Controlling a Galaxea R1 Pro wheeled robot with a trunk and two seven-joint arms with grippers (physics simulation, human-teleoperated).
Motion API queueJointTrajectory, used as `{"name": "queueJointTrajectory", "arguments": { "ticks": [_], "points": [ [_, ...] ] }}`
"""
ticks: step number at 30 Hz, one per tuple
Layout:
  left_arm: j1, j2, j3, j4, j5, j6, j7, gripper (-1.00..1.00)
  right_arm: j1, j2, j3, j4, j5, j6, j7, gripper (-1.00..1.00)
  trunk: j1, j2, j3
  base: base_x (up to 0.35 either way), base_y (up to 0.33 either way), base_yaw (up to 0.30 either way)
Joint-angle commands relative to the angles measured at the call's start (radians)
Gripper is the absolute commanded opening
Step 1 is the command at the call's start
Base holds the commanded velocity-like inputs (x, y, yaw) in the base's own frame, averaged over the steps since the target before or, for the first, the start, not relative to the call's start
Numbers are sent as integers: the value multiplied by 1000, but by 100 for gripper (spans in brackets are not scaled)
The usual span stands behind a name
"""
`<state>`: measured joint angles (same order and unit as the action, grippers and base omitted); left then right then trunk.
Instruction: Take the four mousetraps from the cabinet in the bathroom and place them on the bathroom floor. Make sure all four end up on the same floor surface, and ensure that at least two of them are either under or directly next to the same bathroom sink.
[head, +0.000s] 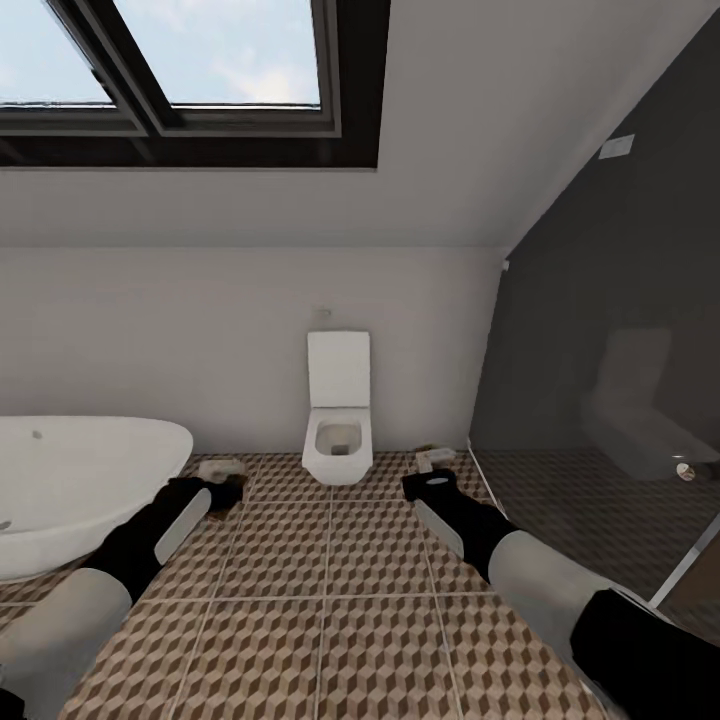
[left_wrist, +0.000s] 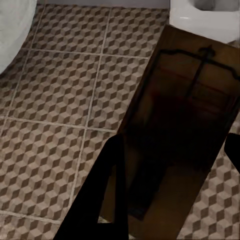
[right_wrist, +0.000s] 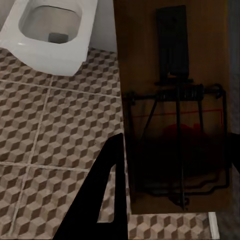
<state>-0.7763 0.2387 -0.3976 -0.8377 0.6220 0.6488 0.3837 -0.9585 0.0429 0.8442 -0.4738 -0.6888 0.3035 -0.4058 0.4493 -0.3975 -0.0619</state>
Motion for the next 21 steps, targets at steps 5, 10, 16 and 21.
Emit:
{"name": "queueJointTrajectory", "arguments": {
  "ticks": [5,10,16,21],
  "points": [
    [-7,-26,-3,90,7,-285,1,-100,-11,-7,-7,16,-5,14,125,-100,1,-3,-3,0,0,0],
    [-7,-60,-21,201,-13,-474,-42,-100,-12,-5,-6,23,-3,13,151,-100,1,-3,-3,0,0,0],
    [-8,-65,-34,204,-28,-573,-46,-100,-12,-7,-7,23,-1,14,150,-100,1,-3,-3,0,0,0],
    [-8,-63,-33,232,-28,-576,-42,-100,-12,-10,-8,32,-1,13,150,-100,1,-3,-3,0,0,0]
  ]
}}
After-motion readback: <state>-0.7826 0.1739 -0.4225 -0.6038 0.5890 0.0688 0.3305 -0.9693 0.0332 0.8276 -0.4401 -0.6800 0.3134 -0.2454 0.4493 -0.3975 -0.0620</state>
